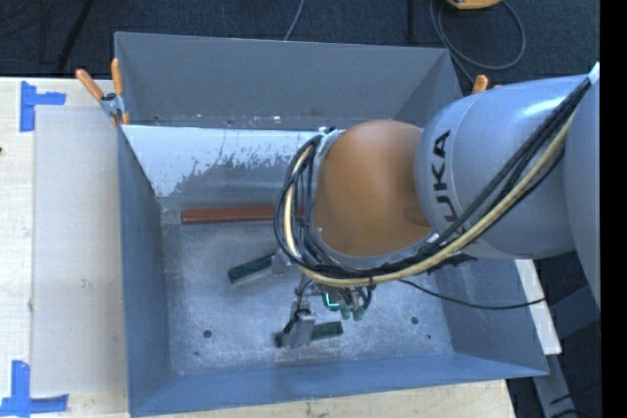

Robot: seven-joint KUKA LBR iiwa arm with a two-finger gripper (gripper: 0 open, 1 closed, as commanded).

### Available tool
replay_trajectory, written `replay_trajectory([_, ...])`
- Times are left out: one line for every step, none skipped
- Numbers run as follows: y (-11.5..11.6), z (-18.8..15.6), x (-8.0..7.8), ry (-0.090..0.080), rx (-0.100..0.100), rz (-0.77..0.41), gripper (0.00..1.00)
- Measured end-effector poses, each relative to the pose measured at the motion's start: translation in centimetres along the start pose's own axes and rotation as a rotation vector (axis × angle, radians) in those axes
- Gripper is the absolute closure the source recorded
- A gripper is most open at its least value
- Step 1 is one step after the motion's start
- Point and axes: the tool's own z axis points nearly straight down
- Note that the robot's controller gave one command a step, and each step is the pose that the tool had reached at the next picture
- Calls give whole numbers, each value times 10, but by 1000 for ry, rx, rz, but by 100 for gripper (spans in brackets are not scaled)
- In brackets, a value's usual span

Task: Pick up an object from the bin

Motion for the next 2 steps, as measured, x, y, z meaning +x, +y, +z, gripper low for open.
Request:
replay_trajectory([-15, 96, -80, -8, -1, 41, 0])
replay_trajectory([-15, 92, -79, -8, -2, 43, 100])
